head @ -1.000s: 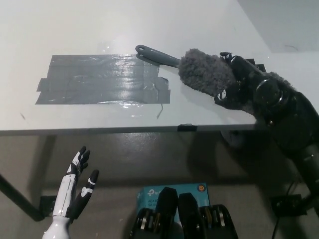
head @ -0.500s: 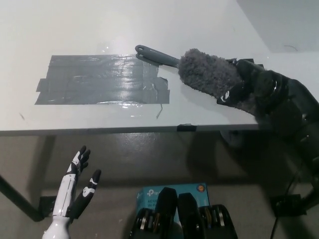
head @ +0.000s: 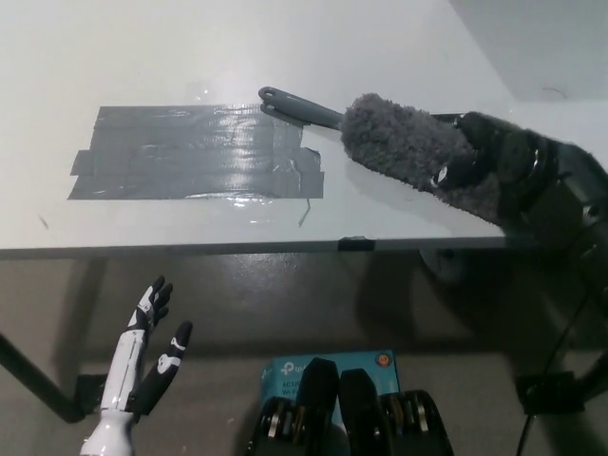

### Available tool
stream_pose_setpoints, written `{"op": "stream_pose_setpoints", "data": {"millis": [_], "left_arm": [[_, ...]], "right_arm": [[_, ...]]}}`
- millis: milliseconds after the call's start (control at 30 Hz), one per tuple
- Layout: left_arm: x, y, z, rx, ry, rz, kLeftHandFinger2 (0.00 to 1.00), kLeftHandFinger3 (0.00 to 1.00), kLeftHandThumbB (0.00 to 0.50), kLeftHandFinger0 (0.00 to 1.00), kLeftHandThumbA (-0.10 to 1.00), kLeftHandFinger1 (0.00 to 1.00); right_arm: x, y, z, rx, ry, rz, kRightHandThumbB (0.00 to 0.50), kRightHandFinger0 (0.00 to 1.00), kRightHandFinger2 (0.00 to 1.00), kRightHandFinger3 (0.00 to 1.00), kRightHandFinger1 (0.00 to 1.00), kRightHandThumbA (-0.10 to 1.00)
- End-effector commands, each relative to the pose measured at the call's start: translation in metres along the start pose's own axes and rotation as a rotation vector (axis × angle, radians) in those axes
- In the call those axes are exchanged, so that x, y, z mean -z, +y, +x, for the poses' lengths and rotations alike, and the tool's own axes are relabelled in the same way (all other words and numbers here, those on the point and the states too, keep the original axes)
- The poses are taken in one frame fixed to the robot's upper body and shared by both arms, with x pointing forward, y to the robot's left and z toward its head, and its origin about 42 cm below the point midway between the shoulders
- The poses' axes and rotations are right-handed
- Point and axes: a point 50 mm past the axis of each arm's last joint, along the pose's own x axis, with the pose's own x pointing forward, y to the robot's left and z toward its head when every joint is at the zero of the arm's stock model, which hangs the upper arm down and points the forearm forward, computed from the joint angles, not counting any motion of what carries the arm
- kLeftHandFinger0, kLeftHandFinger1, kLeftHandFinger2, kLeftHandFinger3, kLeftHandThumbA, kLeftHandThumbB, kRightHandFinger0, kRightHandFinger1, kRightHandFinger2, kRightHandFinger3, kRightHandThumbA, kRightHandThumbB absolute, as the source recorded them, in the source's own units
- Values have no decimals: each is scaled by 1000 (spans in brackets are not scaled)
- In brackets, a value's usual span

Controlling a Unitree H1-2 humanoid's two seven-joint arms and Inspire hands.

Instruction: A grey duster is kept infront of the robot in the middle of the table and the robot extends its right arm to grab the duster, picks it up and hands it to a person

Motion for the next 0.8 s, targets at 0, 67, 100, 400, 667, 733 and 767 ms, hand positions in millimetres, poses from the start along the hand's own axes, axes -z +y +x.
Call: {"op": "stream_pose_setpoints", "data": {"millis": [0,67,100,400,667,733,767], "left_arm": [[-11,7,9,-19,-75,11,1000,1000,175,1000,803,1000],[-10,6,8,-19,-66,14,1000,1000,185,1000,810,1000],[-11,6,8,-19,-64,14,1000,1000,182,1000,813,1000],[-11,8,9,-18,-74,9,1000,1000,190,1000,829,1000],[-9,9,9,-21,-71,-2,1000,1000,212,945,895,1000],[-10,9,10,-21,-71,-7,1000,1000,209,943,895,1000],[-10,9,11,-22,-72,-10,1000,1000,207,939,893,1000]], "right_arm": [[-7,6,-5,-152,-85,10,252,105,736,799,472,-73],[-12,4,-10,-137,-140,11,150,470,1000,804,897,-100],[-14,4,-13,-127,-164,9,218,923,1000,606,1000,-87],[-21,-2,-28,-108,-207,-2,159,880,618,633,803,173],[-11,-9,-34,-139,-231,-1,174,15,372,307,225,256],[-9,-9,-35,-144,-239,15,172,20,535,470,350,243],[-7,-9,-36,-148,-250,41,185,75,597,514,409,224]]}}
